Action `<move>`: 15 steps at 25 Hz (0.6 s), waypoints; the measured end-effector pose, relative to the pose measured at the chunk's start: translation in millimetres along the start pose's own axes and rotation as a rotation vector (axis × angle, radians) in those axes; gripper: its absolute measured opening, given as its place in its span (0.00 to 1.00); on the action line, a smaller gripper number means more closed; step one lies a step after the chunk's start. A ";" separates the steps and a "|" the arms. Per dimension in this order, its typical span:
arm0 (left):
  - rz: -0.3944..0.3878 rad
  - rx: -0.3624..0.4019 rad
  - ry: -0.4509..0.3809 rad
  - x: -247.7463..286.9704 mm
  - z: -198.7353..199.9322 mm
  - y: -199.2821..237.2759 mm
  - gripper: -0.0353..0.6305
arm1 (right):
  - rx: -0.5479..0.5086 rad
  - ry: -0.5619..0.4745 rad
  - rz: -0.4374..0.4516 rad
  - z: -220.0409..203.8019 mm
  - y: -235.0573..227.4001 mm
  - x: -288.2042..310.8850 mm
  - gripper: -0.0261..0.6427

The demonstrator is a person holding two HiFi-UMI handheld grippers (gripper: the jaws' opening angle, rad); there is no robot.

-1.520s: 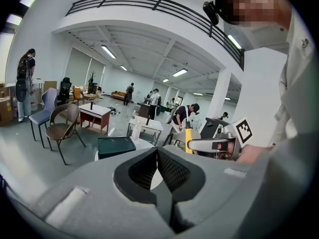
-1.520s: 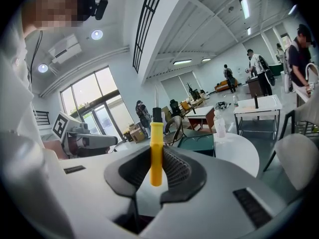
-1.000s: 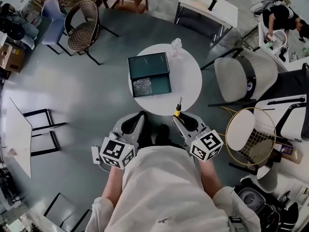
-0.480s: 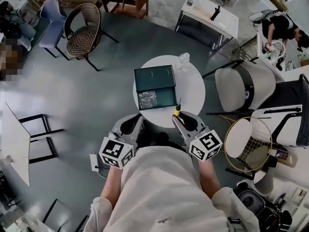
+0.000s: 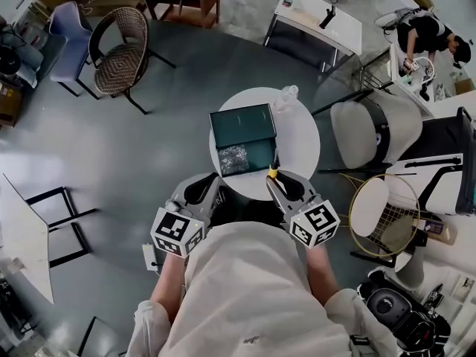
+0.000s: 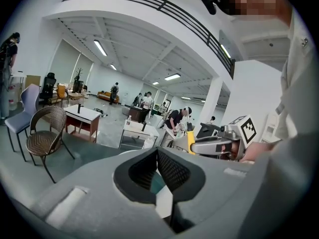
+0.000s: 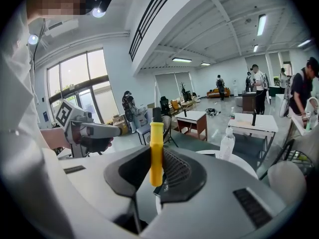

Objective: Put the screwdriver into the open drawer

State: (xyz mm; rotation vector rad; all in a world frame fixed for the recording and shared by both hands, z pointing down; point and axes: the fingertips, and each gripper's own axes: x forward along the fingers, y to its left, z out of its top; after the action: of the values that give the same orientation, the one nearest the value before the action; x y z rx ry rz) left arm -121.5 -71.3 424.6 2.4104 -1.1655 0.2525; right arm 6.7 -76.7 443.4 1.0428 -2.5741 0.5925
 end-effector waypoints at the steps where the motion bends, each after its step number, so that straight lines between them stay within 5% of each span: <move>1: -0.002 0.002 0.001 0.2 1.3 3.0 0.07 | -0.002 0.004 -0.001 0.3 0.4 2.7 0.16; 8: 0.040 -0.026 -0.016 2.6 7.5 10.8 0.07 | -0.049 0.052 0.041 5.8 -10.4 20.6 0.16; 15: 0.147 -0.089 -0.035 1.0 -2.9 9.5 0.07 | -0.211 0.182 0.118 -17.4 -30.2 41.7 0.16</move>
State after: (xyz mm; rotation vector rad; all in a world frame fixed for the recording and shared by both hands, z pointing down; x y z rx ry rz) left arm -128.2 -75.8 430.4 2.2641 -1.3425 0.2008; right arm 1.6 -112.5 483.9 0.7374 -2.4843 0.4118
